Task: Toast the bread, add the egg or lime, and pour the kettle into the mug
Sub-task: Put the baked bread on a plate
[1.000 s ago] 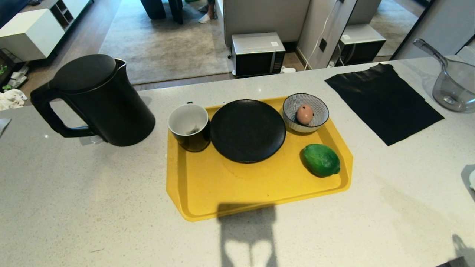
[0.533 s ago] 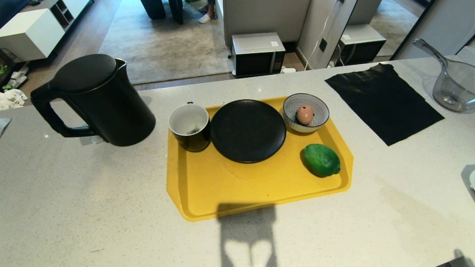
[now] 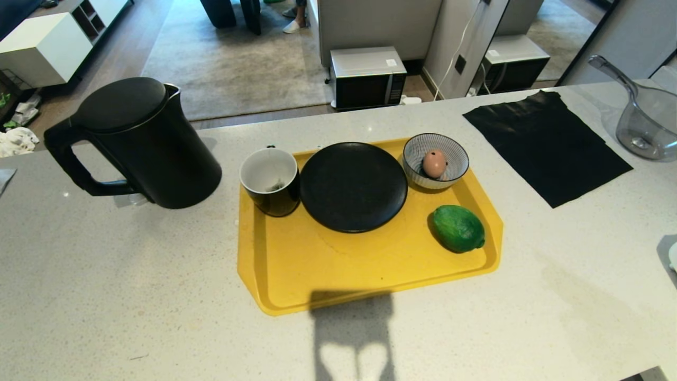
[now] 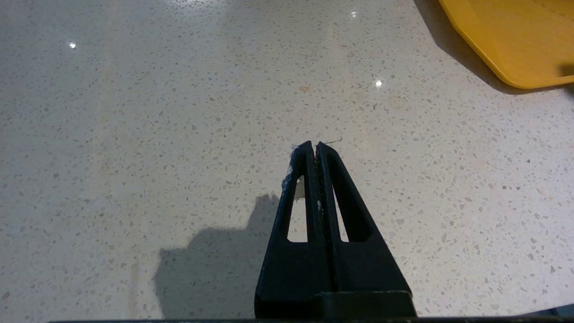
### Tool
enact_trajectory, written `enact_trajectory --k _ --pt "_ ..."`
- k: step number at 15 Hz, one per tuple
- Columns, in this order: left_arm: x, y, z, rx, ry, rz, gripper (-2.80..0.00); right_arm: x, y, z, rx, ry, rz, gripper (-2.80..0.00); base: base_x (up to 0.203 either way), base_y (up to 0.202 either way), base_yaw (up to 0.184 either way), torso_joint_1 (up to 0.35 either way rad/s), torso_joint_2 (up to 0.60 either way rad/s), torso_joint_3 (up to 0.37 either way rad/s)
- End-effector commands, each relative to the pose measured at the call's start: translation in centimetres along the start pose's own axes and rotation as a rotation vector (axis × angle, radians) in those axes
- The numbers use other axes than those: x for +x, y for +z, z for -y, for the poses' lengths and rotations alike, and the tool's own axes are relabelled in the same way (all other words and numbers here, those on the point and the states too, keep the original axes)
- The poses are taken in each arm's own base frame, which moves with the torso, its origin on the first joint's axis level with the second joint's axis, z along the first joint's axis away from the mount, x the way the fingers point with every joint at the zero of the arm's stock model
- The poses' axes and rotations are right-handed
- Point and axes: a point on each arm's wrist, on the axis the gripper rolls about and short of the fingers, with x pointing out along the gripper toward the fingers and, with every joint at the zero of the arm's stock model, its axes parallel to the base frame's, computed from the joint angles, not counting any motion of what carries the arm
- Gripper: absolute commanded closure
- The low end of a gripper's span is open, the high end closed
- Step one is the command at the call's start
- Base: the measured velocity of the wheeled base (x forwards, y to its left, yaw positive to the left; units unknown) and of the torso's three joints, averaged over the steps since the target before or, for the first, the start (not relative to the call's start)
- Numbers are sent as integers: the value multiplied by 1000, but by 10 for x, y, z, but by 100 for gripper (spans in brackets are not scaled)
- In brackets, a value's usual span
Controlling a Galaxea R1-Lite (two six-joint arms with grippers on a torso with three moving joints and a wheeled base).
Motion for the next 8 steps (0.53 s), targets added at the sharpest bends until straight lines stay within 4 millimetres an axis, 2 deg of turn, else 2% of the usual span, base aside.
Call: enact_trajectory --k 1,3,6,8 --pt "1 -5 0 0 2 -16 0 10 -13 -3 -8 29 -13 0 0 0 0 0 0 0" --pt "1 -5 0 0 0 -16 0 22 -24 -5 -16 37 22 0 0 0 0 0 0 0" --pt "1 -5 0 0 0 -16 0 33 -26 -7 -21 33 177 0 0 0 0 0 0 0" --pt "1 -5 0 0 2 -16 0 33 -26 -7 -16 39 190 0 0 0 0 0 0 0"
